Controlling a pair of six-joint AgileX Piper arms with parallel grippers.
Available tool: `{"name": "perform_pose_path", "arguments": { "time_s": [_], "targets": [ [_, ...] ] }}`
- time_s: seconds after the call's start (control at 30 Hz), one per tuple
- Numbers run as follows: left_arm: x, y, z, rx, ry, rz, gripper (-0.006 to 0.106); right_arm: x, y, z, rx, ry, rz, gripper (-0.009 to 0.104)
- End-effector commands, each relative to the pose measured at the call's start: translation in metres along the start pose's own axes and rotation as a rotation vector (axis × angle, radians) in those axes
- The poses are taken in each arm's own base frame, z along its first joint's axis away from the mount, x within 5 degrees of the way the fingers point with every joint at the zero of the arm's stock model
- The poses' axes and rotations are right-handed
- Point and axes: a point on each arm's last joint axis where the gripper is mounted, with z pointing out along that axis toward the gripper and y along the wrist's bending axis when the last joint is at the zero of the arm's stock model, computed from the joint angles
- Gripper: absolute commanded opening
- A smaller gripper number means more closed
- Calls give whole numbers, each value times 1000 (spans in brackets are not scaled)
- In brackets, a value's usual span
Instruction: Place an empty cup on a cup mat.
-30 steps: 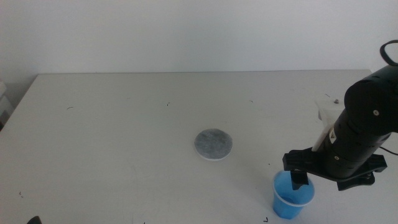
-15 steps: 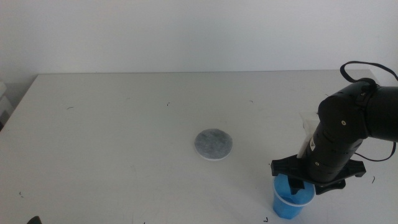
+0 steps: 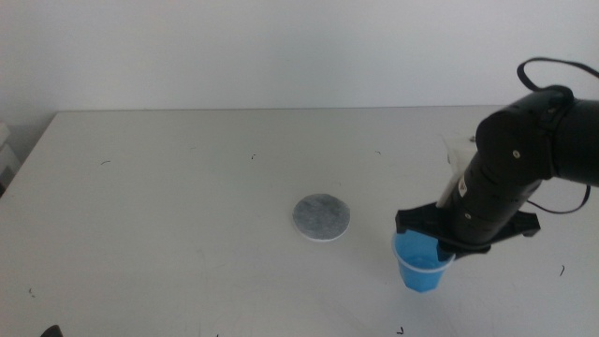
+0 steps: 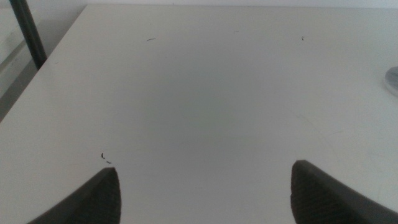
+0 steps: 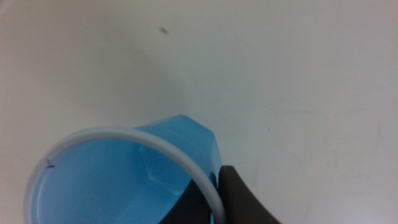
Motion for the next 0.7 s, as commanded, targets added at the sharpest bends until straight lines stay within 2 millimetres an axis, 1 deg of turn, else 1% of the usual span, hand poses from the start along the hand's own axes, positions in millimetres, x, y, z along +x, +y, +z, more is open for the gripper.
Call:
{"name": "perform_pose_path", "arguments": {
  "time_s": [0.0, 0.07, 0.17, 0.27, 0.47, 0.6, 0.67],
  "targets": [
    [-8, -1, -2, 11, -84, -11, 105, -14, 10, -36, -56, -113, -27, -1],
    [-8, -1, -2, 11, -84, -11, 105, -25, 19, -51, -91, -164, -33, -1],
    [-8, -1, -2, 11, -84, -11, 105, -43, 32, -68, -130, -228, -46, -1],
    [-8, -1, -2, 11, -84, -11, 105, -58, 44, -80, -151, -256, -48, -1],
    [-8, -1, -2, 11, -84, -11, 105, -89, 72, -81, -163, -261, -55, -1],
    [-8, -1, -2, 11, -84, -11, 105, -105, 90, -75, -160, -249, -66, -1],
    [-8, -1, -2, 11, -84, -11, 105, -111, 98, -67, -166, -238, -67, -1]
  ]
}}
